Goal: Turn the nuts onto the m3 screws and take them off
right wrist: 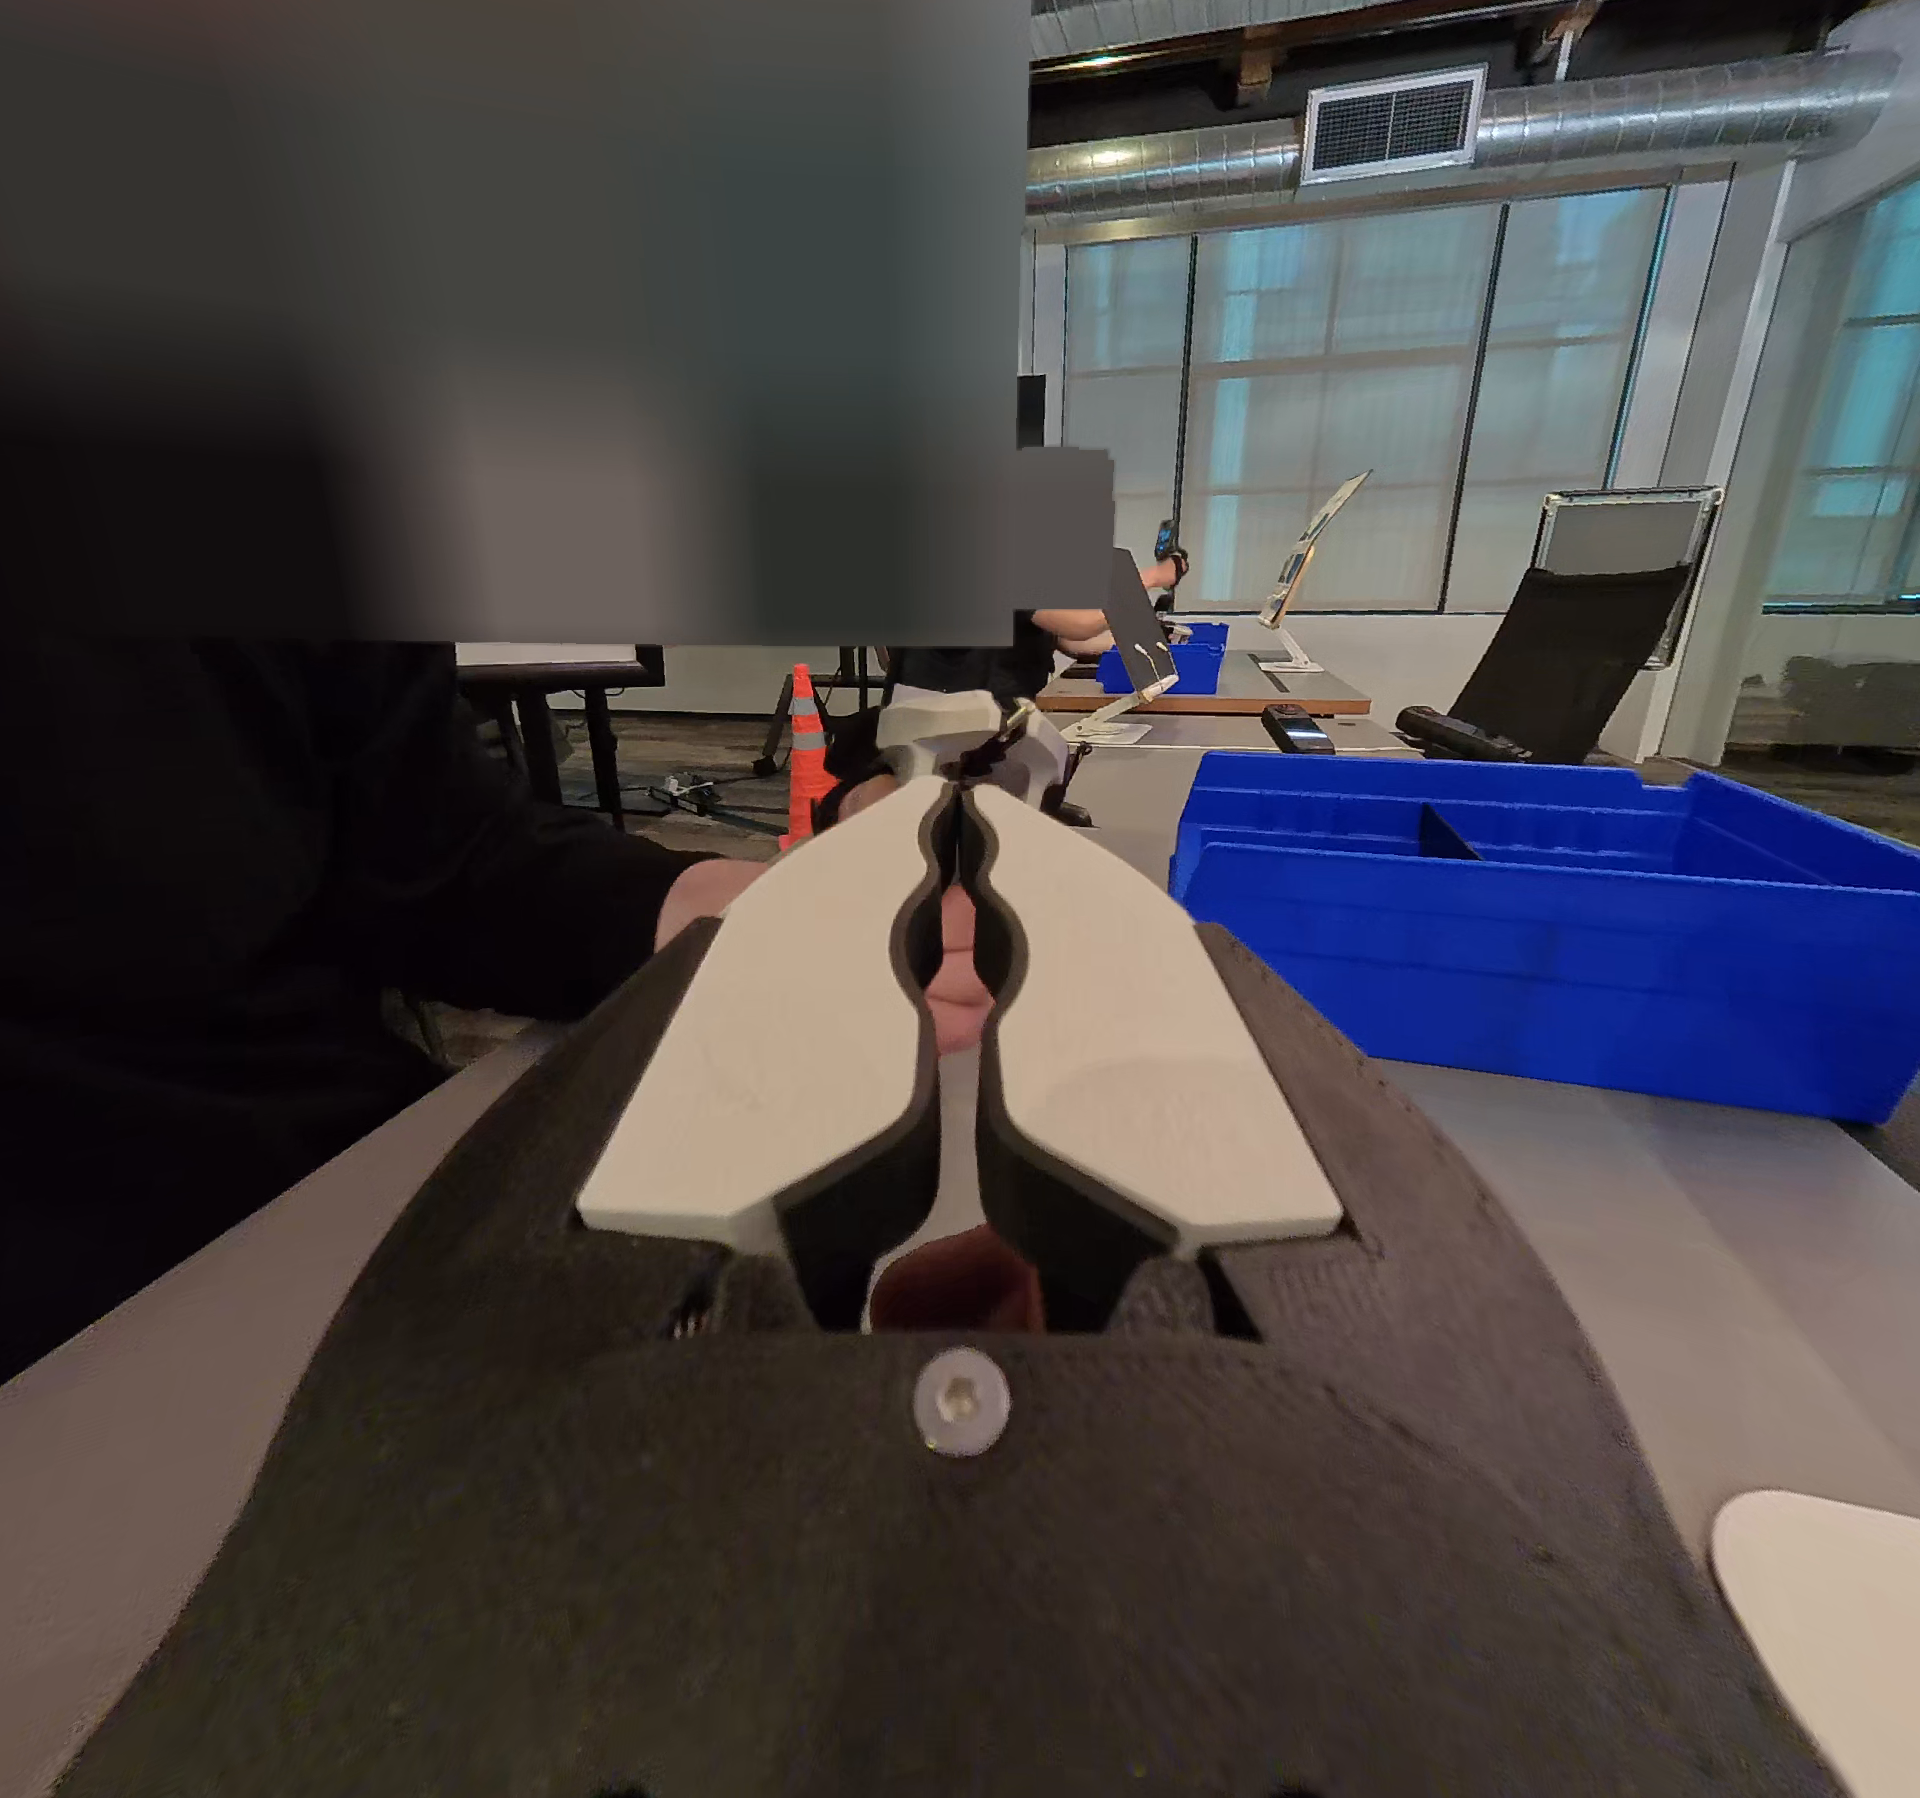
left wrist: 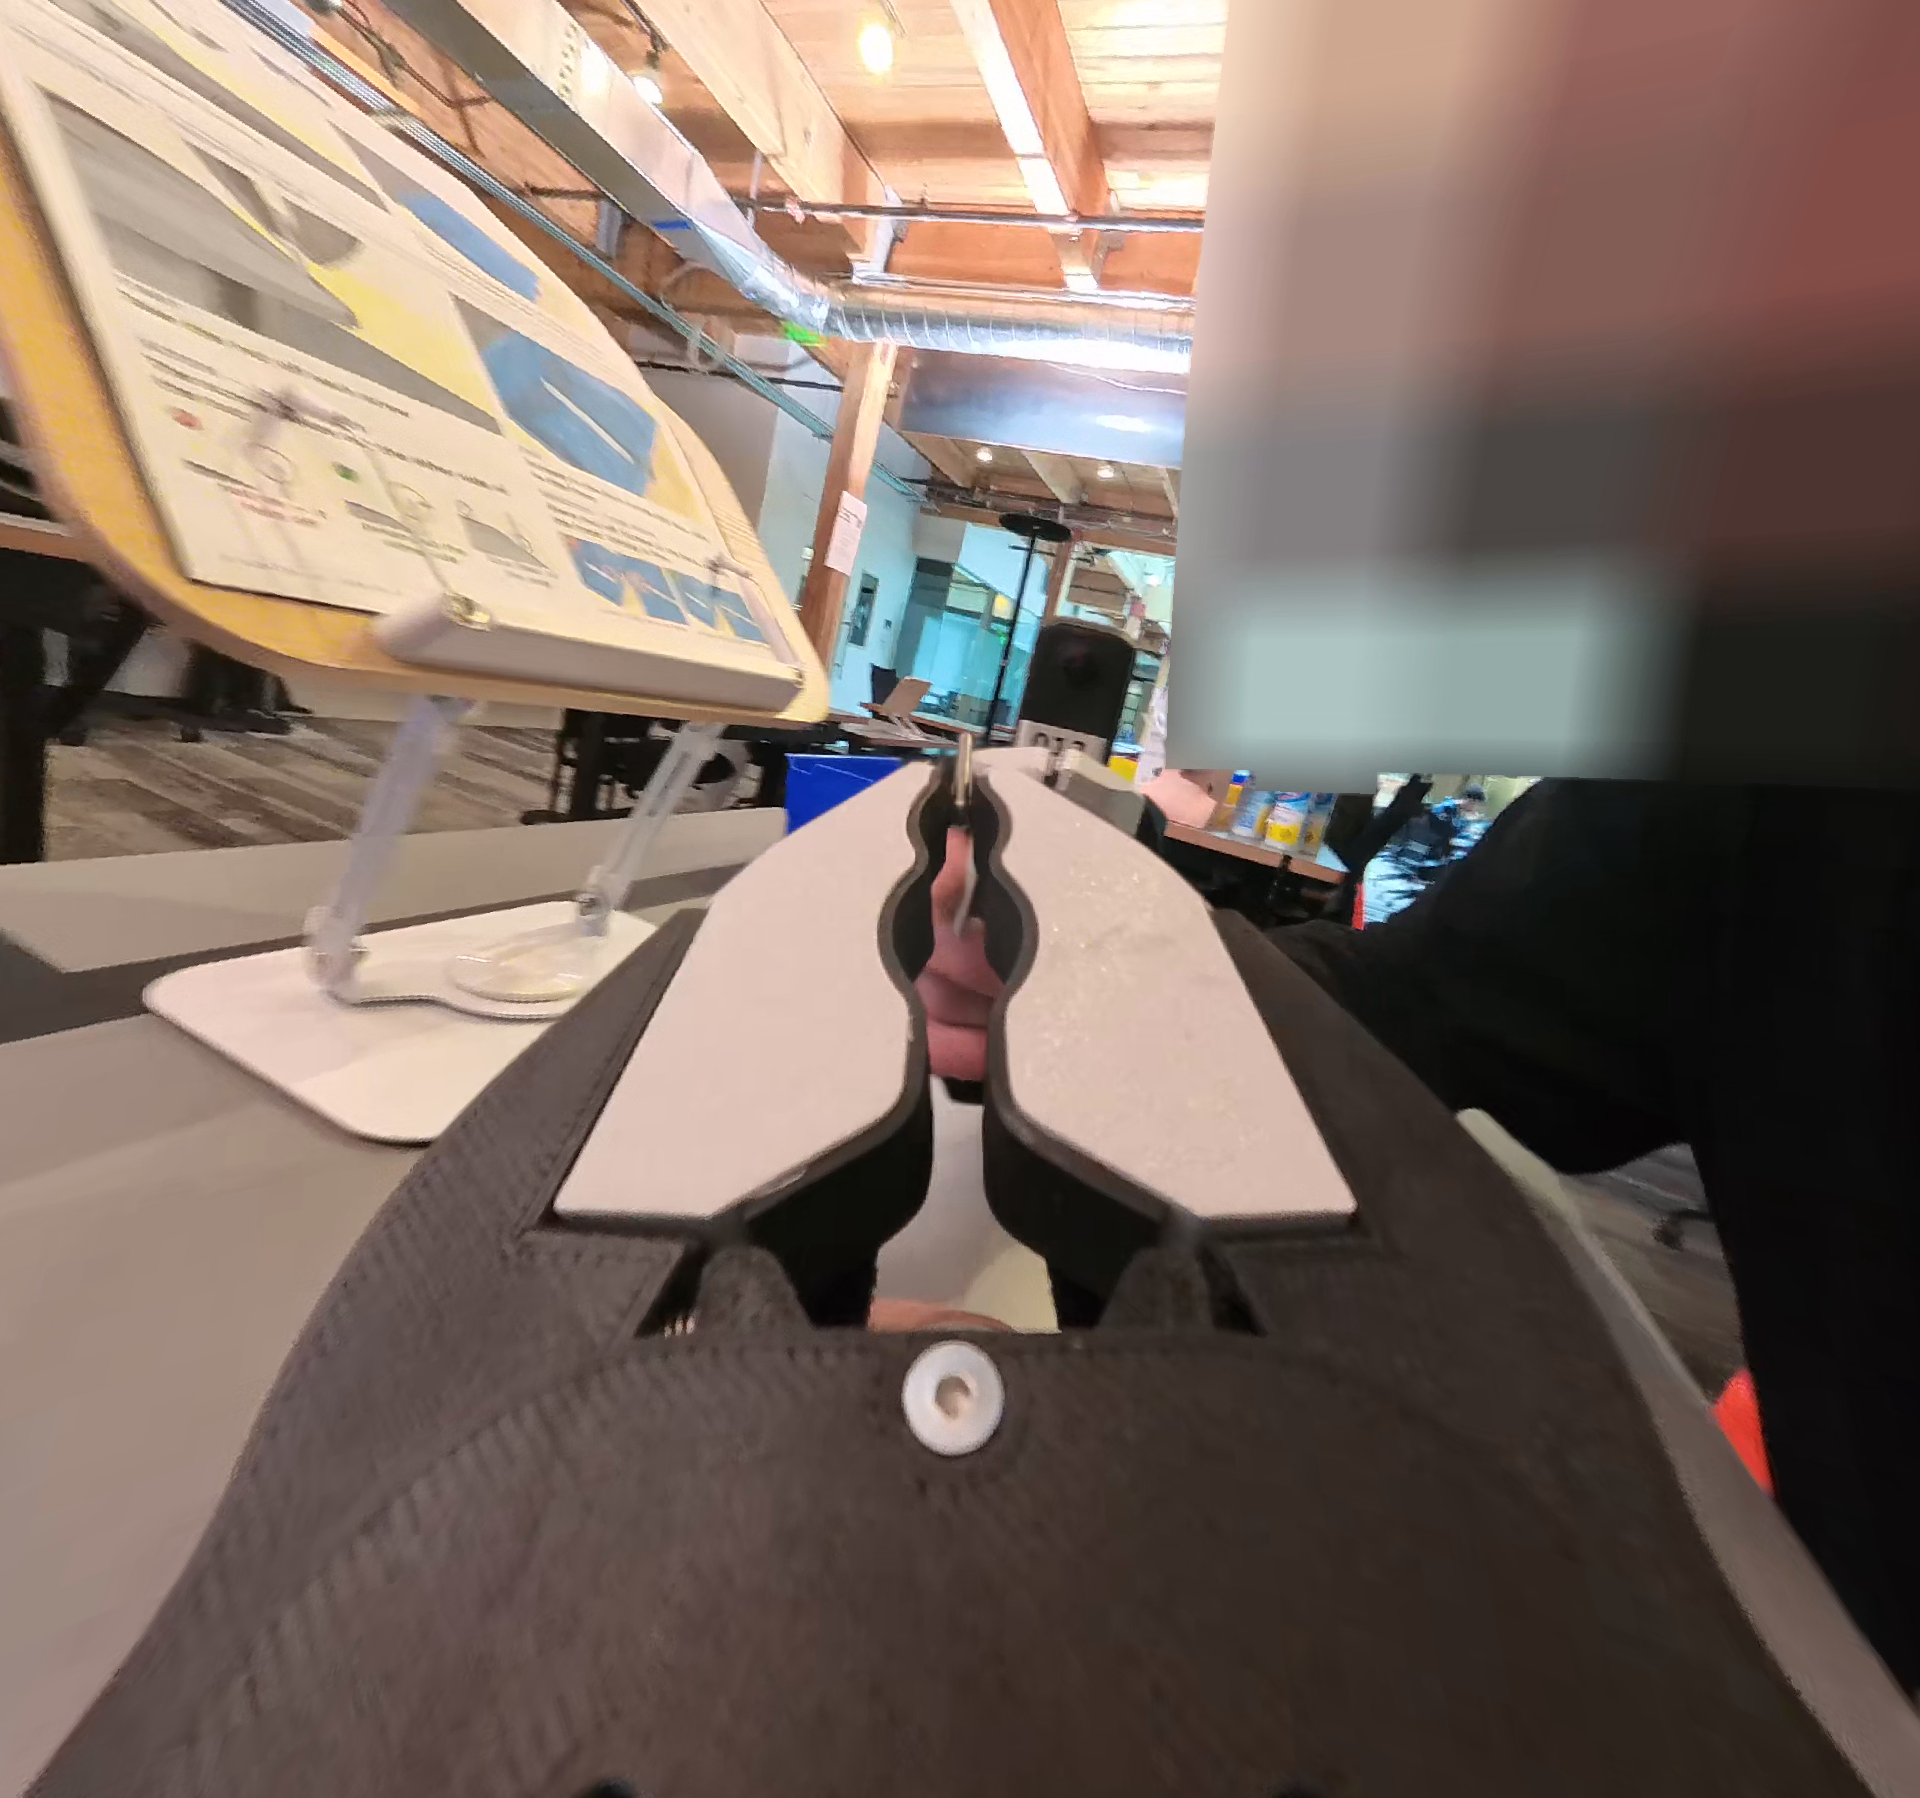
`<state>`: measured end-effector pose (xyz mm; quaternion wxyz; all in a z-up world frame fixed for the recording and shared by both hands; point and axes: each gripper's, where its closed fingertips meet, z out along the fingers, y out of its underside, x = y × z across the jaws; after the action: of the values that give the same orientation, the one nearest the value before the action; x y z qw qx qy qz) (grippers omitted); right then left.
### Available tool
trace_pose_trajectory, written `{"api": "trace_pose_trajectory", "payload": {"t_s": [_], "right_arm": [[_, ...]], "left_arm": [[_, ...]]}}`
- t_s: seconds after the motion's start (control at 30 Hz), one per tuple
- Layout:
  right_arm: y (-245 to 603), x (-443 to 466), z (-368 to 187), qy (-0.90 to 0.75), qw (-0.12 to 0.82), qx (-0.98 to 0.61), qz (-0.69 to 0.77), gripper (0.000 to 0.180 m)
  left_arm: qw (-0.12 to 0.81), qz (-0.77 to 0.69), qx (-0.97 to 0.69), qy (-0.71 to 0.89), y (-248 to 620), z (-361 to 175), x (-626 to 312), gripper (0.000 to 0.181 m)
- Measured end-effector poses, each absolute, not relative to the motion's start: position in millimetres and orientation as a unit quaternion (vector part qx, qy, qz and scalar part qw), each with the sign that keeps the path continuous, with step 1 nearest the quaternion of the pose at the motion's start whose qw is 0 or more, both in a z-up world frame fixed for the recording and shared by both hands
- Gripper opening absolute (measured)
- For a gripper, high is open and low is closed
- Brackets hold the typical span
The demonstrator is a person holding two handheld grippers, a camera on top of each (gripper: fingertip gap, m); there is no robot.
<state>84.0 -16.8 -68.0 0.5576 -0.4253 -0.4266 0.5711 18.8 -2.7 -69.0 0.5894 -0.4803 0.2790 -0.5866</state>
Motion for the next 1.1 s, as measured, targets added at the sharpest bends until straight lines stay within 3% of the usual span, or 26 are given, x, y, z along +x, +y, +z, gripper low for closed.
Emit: {"api": "trace_pose_trajectory", "payload": {"t_s": [0.33,0.5,0.87,1.1], "right_arm": [[2.6,82.0,-90.7,-0.454,0.564,-0.47,0.505,0.0],[43.0,76.1,-122.6,-0.474,0.568,-0.558,0.375,0.008],[75.0,127.3,-203.2,-0.589,0.423,-0.661,0.194,0.016],[94.2,175.6,-200.5,-0.565,0.42,-0.691,0.166,0.006]], "left_arm": [[0.592,-0.559,-0.495,0.302,2.9,-78.2,15.5,0.004],[0.595,-0.55,-0.506,0.295,13.3,-82.9,2.9,0.004],[0.583,-0.493,-0.542,0.351,18.6,-107.4,17.0,0.004],[0.58,-0.474,-0.551,0.368,20.5,-115.3,22.2,0.004]]}}
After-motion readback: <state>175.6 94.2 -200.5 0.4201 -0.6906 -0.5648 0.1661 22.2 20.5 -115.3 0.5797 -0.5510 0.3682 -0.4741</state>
